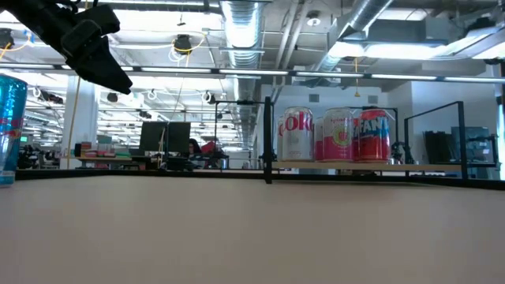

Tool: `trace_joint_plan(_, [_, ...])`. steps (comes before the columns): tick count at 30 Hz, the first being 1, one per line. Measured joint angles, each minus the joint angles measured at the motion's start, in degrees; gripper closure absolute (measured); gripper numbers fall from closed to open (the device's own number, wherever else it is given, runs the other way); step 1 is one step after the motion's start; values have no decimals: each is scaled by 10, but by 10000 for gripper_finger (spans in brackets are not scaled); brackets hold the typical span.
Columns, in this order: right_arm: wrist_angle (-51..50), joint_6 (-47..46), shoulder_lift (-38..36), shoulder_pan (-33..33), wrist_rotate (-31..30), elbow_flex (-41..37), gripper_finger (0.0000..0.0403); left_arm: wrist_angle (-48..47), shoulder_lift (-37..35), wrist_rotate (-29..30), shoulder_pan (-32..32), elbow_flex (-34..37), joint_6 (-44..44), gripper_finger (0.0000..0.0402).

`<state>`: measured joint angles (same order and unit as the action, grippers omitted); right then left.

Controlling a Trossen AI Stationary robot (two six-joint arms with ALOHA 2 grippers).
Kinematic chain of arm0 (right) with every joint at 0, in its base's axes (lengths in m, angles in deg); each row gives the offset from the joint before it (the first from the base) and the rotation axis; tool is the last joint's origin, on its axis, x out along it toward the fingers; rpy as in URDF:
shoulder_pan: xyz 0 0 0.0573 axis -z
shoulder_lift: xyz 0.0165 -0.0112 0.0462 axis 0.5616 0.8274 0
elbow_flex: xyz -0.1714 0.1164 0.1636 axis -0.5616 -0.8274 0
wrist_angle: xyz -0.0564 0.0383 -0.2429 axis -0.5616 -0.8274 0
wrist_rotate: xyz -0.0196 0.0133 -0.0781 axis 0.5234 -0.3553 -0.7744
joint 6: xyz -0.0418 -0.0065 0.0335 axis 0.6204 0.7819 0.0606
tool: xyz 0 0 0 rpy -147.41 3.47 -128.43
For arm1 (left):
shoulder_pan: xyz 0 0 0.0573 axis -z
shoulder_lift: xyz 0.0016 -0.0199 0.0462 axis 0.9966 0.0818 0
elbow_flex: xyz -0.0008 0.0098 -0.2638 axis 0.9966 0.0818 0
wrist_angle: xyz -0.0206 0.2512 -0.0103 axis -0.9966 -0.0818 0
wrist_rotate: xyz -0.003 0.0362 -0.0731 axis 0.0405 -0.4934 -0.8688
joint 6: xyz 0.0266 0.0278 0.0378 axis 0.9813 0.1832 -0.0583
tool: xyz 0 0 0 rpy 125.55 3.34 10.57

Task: Place canned beverage on shelf
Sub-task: Put the bottom blue soda can on the shelf

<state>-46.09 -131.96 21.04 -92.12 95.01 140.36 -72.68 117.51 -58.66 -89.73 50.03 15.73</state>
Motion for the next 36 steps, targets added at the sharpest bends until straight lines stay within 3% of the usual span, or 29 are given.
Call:
trace_joint_plan(5, [23, 10, 0, 0, 2, 0, 118, 0, 0, 0, 0, 0, 0, 19])
trace_joint_plan(16, [153, -37, 21, 25, 59, 0, 117, 0, 0, 0, 0, 0, 0, 19])
trace_joint_plan(23, [176, -72, 74, 48, 161, 24, 117, 0, 0, 0, 0, 0, 0, 19])
trace_joint_plan(26, [146, -71, 104, 46, 163, 75, 117, 0, 0, 0, 0, 0, 0, 19])
trace_joint_plan(31, [-9, -46, 159, 32, 150, 159, 117, 0, 0, 0, 0, 0, 0, 19])
trace_joint_plan(36, [-47, 8, 192, 18, 124, 170, 117, 0, 0, 0, 0, 0, 0, 19])
